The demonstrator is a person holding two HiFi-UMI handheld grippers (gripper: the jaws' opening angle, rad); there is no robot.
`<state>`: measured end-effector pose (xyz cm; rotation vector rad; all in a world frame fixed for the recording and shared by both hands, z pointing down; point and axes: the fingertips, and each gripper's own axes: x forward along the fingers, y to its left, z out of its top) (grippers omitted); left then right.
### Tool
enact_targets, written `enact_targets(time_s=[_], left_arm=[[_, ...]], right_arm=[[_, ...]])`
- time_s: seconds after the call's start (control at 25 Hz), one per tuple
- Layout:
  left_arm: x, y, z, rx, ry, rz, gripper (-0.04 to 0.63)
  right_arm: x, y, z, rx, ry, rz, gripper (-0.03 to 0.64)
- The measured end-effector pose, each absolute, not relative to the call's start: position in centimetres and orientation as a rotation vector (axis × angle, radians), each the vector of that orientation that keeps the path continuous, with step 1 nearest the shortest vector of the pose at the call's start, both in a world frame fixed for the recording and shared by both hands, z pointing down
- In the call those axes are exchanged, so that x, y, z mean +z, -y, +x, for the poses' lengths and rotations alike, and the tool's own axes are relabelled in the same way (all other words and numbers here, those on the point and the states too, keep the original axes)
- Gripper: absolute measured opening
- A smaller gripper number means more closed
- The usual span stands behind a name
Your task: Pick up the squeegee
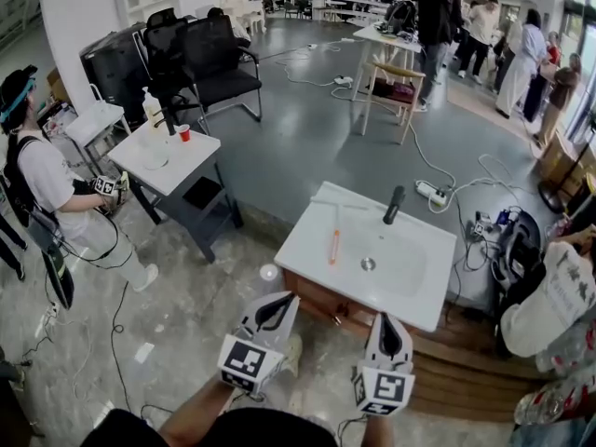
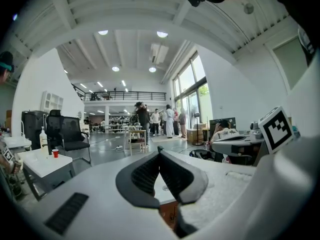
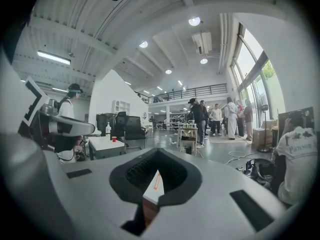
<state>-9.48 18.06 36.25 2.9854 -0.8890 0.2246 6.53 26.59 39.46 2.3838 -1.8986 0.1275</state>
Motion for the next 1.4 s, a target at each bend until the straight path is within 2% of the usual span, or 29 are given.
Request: enact_targets(time_s=[1.4], left_arm=[[41.6, 10.5, 0.4, 0.333, 0.759, 2.916, 0.002]], right_arm=[[44.4, 2.8, 14.4, 0.298, 1.828, 2.317, -0.002]])
